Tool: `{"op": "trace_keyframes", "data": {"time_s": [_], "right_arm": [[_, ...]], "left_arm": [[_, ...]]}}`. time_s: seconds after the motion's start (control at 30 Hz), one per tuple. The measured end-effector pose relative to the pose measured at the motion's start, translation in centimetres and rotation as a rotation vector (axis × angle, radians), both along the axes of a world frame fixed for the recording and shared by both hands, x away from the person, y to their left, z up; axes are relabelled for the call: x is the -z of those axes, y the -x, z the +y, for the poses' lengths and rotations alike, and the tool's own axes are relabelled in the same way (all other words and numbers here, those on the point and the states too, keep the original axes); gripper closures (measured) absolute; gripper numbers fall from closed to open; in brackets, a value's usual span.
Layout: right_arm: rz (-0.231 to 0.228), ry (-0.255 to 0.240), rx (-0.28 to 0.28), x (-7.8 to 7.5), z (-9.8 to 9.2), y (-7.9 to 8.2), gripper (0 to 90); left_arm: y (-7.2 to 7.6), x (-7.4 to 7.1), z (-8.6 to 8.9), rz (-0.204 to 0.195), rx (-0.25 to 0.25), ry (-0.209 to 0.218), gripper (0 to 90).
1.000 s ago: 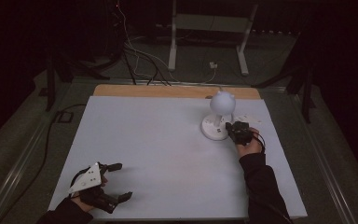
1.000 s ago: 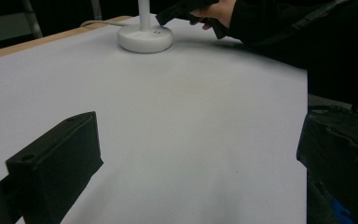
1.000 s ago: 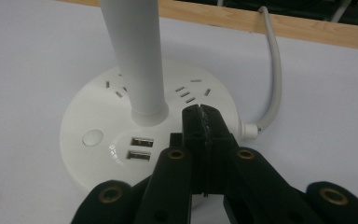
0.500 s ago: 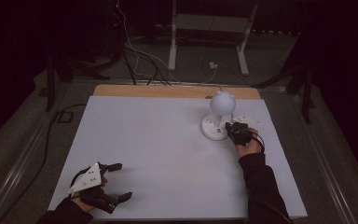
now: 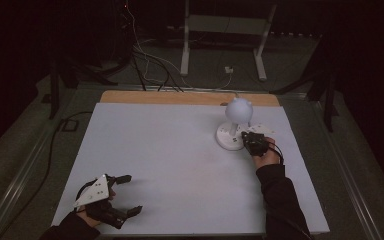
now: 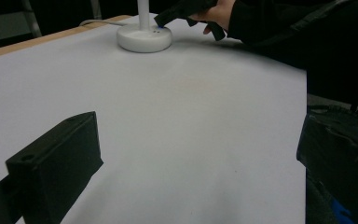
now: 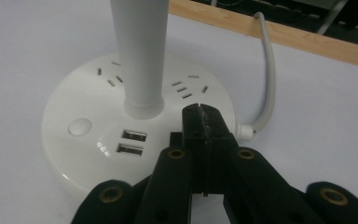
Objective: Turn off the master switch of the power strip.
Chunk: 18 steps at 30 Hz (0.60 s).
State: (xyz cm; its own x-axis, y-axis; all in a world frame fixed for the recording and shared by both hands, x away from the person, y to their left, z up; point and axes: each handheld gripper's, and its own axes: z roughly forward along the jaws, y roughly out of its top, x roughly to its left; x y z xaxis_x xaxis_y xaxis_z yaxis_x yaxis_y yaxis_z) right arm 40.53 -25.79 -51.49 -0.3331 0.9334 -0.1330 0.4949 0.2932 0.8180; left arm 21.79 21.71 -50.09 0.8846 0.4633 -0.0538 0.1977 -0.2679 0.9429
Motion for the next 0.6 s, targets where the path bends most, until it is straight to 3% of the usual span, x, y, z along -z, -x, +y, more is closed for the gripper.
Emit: {"op": "trace_keyframes", "data": {"time_s": [0.07,0.47,0.6], "right_arm": [[0.004,-0.02,0.01,0.02,-0.03,0.0,90.0],[0.007,0.016,0.005,-0.08,0.32,-0.03,90.0],[0.022,-0.011,0.007,-0.15,0.07,-0.14,90.0]], "left_arm": [[0.02,-0.02,0.0,-0.003,0.001,-0.001,0.3],[0.0,-0.02,-0.01,-0.002,0.0,0.0,0.3],[-0.01,-0.01,0.02,-0.002,0.0,0.0,0.3]]}}
